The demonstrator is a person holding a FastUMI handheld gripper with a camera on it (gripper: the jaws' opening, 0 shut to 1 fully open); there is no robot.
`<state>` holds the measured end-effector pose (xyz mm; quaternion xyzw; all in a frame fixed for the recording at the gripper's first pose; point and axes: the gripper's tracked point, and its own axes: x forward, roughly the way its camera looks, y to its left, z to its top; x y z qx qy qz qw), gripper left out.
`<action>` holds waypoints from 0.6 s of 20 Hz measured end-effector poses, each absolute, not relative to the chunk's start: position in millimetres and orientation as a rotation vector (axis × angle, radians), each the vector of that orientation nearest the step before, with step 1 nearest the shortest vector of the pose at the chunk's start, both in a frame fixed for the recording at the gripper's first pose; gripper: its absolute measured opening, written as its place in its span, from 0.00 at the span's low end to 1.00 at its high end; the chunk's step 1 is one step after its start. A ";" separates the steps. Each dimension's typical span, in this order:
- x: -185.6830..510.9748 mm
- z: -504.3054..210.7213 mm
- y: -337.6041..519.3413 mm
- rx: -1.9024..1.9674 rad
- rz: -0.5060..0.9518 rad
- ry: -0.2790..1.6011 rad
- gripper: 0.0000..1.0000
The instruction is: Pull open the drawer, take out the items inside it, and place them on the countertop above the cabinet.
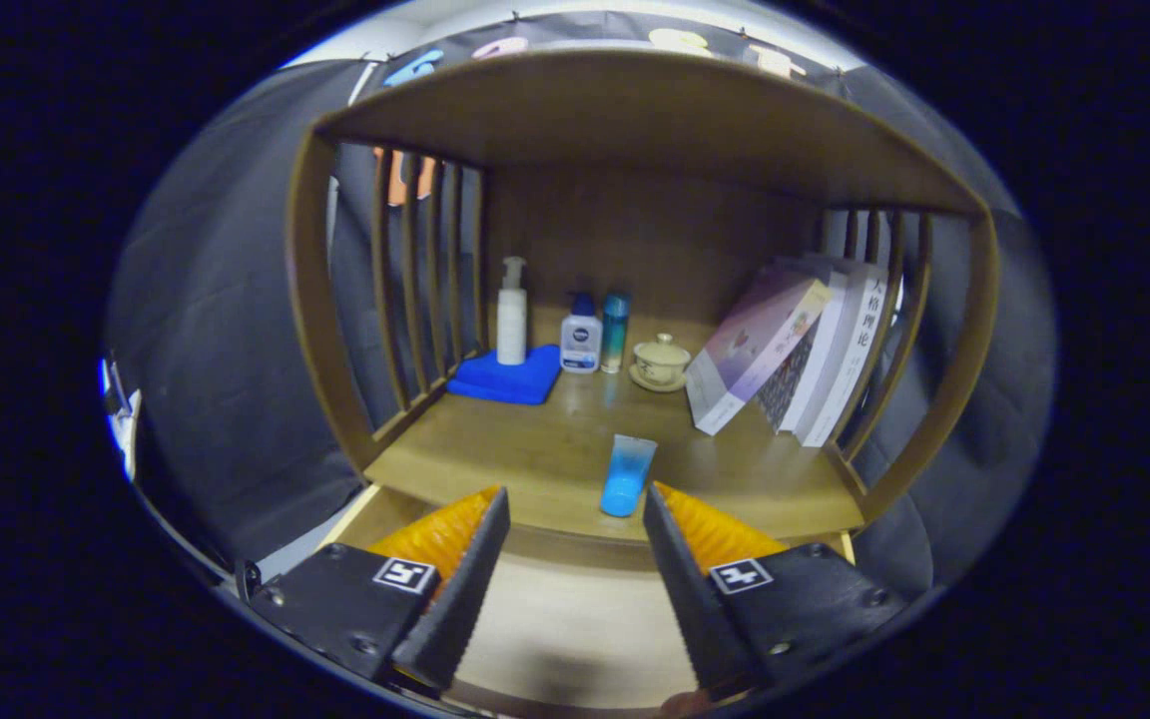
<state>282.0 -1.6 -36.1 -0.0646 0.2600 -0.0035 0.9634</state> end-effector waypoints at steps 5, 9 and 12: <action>226.5 -13.4 12.0 -0.148 0.009 0.399 0.99; 184.2 -15.8 18.0 -0.138 -0.010 0.314 1.00; 153.8 -31.8 27.3 -0.155 0.004 0.288 1.00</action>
